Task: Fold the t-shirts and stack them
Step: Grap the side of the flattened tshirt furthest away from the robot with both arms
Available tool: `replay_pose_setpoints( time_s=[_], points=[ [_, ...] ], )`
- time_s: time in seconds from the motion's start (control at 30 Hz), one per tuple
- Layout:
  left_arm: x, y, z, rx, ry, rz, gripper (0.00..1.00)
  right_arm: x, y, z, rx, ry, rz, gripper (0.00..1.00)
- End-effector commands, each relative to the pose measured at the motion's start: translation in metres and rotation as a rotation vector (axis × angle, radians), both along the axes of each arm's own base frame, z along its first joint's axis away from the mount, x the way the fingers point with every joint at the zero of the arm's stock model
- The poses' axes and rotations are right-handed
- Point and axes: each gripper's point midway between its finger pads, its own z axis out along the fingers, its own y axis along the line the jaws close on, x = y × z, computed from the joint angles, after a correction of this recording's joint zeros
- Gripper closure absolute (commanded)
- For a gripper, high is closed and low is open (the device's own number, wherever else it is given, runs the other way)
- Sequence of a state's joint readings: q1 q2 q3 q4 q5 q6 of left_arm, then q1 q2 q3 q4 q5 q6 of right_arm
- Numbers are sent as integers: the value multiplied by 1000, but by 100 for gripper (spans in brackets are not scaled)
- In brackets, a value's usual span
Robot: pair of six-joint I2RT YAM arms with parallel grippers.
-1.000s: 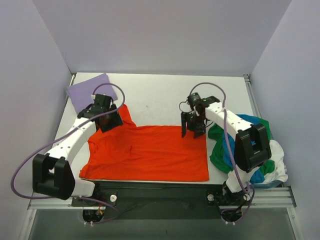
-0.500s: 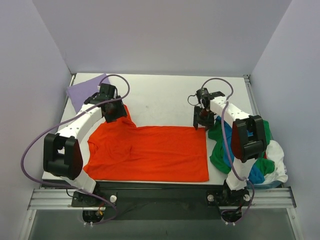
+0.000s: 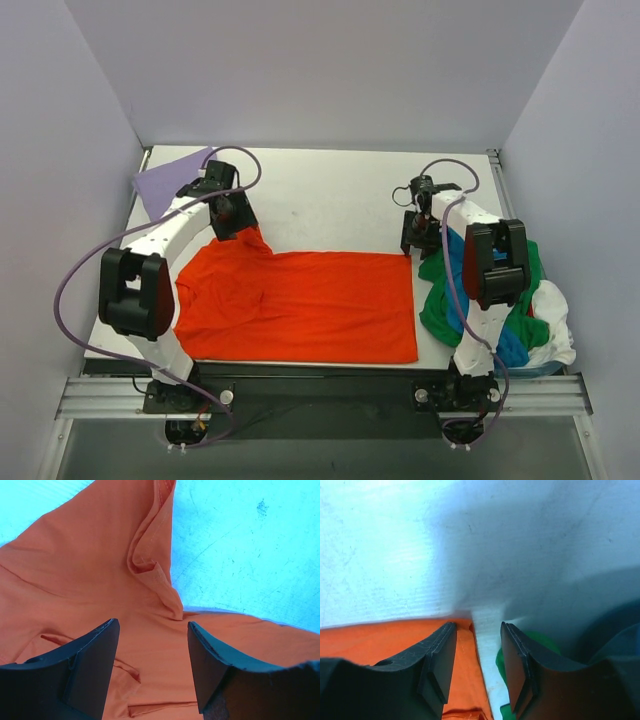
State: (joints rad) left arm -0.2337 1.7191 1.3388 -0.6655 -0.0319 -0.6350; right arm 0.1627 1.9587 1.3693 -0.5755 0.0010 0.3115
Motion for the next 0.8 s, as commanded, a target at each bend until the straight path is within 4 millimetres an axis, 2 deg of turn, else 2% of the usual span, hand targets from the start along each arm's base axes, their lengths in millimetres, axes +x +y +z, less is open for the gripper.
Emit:
replay_pose_setpoints(
  time_s=[0.0,0.27,0.5,0.7,0.77],
  points=[
    [17,0,16,-19,-37,26,33,8,4,0,46,-9,15,59],
    [25,4,9,-7,-16,32,33,8,15,-4,109,-6,27,63],
    [33,14,2,42,-5,29,33,-8,11,-15,94,40,23,69],
    [52,19,-20,76,36,41,33,-12,10,-19,89,61,23,78],
    [58,25,-23,86,38,60,33,-12,11,-18,91,60,23,88]
  ],
)
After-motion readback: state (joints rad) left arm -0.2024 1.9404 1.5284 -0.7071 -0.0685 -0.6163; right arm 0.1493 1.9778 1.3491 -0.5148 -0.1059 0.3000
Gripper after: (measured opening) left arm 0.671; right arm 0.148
